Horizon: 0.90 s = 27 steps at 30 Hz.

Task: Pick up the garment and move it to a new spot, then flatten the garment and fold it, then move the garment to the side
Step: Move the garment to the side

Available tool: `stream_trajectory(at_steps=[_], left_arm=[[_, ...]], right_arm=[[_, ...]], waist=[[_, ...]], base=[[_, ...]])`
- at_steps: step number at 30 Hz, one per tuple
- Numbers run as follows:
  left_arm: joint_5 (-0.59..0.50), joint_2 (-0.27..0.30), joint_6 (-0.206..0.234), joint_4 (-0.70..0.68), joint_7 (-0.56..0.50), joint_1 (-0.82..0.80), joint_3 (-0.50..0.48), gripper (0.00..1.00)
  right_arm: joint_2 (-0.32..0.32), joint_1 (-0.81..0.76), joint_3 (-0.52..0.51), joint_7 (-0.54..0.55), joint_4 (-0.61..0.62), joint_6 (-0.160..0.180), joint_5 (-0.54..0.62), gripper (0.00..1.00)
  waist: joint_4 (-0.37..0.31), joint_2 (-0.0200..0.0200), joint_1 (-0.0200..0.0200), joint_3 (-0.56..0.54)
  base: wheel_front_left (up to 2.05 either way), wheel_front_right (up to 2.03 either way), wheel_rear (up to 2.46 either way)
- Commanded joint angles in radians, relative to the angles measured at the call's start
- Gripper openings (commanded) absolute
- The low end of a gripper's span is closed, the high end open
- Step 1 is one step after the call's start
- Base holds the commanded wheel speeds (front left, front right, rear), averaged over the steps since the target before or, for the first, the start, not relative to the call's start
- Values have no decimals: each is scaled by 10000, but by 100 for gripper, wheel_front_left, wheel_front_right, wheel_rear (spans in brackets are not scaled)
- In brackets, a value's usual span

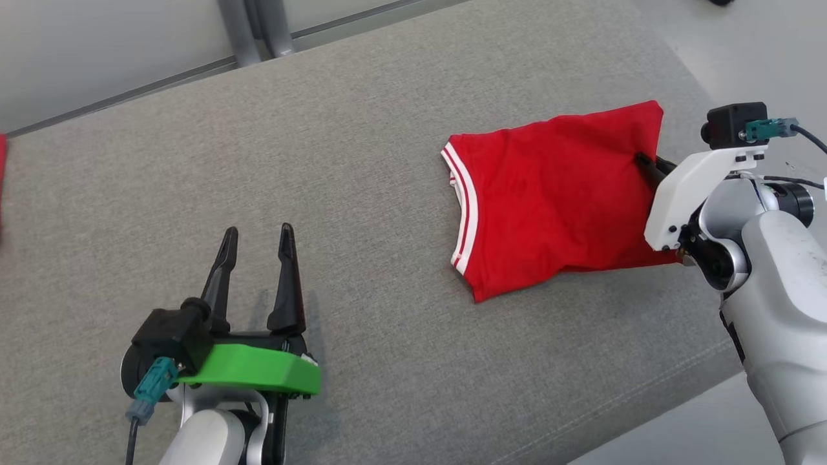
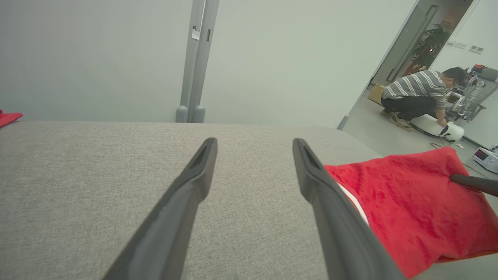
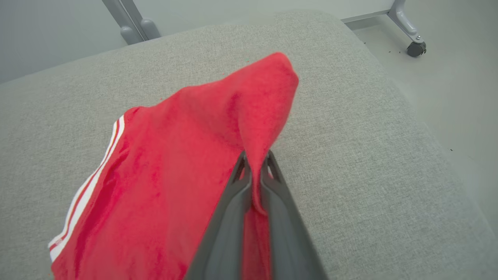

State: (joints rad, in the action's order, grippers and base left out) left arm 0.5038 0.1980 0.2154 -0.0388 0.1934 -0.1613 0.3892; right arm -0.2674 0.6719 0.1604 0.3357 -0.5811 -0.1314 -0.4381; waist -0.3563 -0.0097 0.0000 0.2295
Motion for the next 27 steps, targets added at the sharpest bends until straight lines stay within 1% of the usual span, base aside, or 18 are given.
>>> stream_trajectory(at_steps=[1, 6, 14, 20, 27], left_arm=[[-51, 11, -22, 33, -24, -145, 0, 100], [11, -2, 17, 106, 5, -44, 48, 100], [107, 54, 111, -2, 74, 143, -60, 100], [15, 208, 208, -262, -38, 56, -106, 100], [-184, 449, 320, -754, -276, -215, -116, 100]], right_arm=[[-3, 155, 21, -94, -47, 13, -65, 0], [-88, 203, 97, -267, -310, 10, -37, 0], [-482, 627, 79, -602, -740, 12, 397, 0], [-793, 1430, -508, -921, -1493, 12, 984, 0], [-1272, 2456, -1392, -1317, -2427, 12, 1860, 0]], waist=[[-320, 97, 0, 88], [-91, 97, 0, -88], [635, 97, 0, -139], [1108, 97, 0, 189], [1457, 97, 0, 934]], base=[[0, 0, 0], [0, 0, 0], [0, 0, 0], [0, 0, 0], [0, 0, 0]])
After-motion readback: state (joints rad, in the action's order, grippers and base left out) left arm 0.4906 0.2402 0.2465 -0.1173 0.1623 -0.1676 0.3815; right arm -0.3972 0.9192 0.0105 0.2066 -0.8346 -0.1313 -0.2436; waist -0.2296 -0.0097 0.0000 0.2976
